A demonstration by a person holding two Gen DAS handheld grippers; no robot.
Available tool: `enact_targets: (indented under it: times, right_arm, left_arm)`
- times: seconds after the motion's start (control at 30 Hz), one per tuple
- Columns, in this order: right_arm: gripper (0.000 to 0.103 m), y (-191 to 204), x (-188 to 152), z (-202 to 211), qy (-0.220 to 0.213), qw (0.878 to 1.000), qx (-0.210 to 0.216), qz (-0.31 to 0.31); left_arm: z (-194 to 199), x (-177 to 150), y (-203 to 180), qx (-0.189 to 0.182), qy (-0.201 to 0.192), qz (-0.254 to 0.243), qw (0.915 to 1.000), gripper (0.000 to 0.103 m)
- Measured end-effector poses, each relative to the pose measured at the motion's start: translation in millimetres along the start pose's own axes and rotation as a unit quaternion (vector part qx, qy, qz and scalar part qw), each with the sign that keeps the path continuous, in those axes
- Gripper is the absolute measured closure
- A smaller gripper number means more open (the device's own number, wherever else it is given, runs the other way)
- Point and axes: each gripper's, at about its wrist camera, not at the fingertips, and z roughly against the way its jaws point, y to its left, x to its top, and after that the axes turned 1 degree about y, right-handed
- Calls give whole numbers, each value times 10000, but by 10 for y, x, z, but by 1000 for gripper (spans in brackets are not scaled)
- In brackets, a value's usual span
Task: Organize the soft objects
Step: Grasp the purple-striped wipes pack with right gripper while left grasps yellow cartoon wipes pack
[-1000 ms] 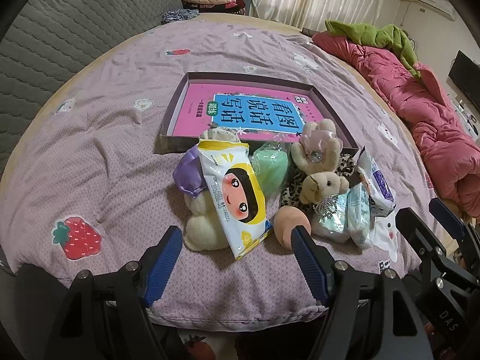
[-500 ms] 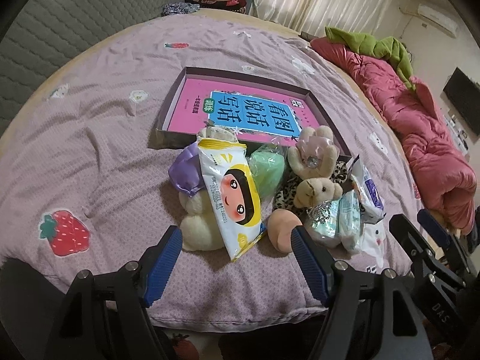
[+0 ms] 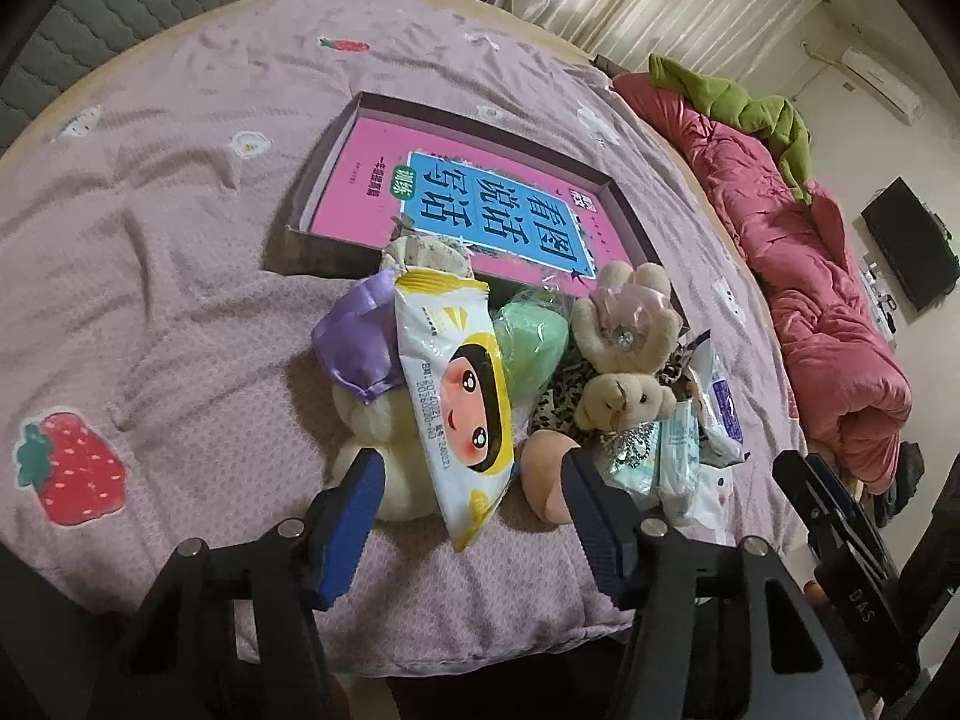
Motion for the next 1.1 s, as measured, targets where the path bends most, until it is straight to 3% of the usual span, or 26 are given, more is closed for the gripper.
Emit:
enact_targets:
  times: [0.47, 0.73, 0.93, 1.0, 1.1]
  right_arm:
    - [21, -194, 82, -270, 184, 9997, -171, -23]
    - [21, -283, 146, -605, 543, 9982, -183, 197]
    - [21, -398, 177, -845, 745, 9972, 71, -55]
    - [23, -434, 179, -916, 787, 9966, 196, -149]
    - [38, -450, 184, -1023, 927, 9945, 433, -233]
  left_arm:
    - [-194, 93, -58, -60, 94, -81, 9999, 58]
    - [-257, 187, -31, -226, 132, -20, 9997, 59]
    - [-298, 232, -48, -361, 145, -55, 9992, 60]
    - [-313, 236, -33, -409, 167, -27, 9990, 60]
    - [-349, 246, -54, -461, 223, -59, 9987, 60]
